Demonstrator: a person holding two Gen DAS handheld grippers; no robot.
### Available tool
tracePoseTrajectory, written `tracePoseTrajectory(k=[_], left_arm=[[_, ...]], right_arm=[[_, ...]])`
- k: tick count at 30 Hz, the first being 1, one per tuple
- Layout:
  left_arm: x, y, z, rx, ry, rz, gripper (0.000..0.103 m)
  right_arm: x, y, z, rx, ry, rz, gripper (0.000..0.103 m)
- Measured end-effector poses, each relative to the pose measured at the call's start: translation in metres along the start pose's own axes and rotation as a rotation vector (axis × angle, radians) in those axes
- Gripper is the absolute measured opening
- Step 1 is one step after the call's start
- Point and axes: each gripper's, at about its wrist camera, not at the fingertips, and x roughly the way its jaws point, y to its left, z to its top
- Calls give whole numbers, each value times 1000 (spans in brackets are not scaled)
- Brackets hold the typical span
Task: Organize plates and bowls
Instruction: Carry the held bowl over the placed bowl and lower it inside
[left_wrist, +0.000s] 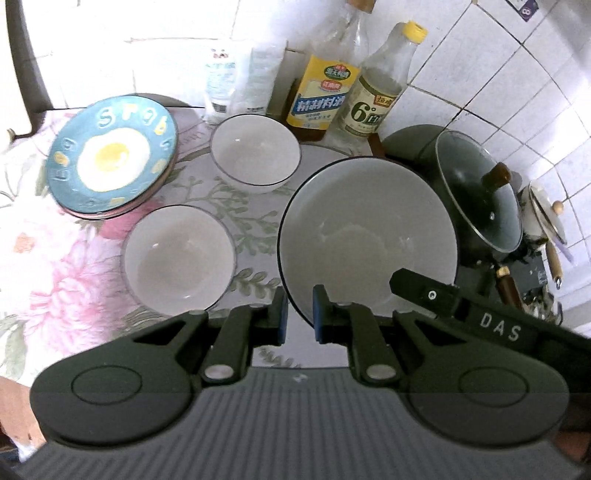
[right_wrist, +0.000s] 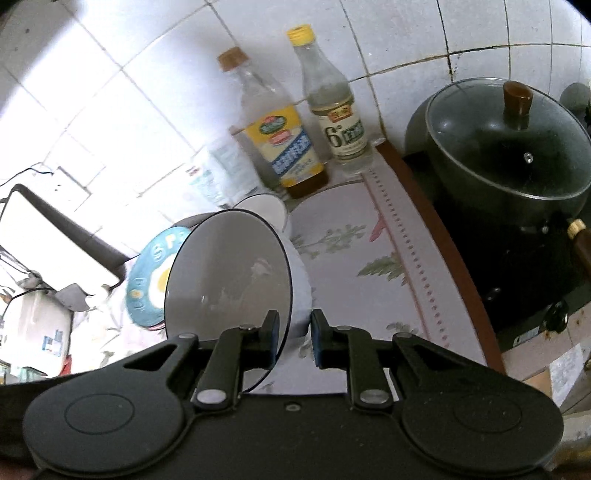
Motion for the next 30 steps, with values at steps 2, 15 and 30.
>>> tracePoseTrajectory(k=[2,15,30], left_arm=[[-10,5,-6,7,-7,10,12],[-39,68,-21,-97,-21,18,12],[18,124,-6,-188,40,73,12]], right_arm=[[-2,7,-3,-1,15,11,22],[7,61,-20,-107,86,60,23],[79,95,-32,-237,133,26,23]])
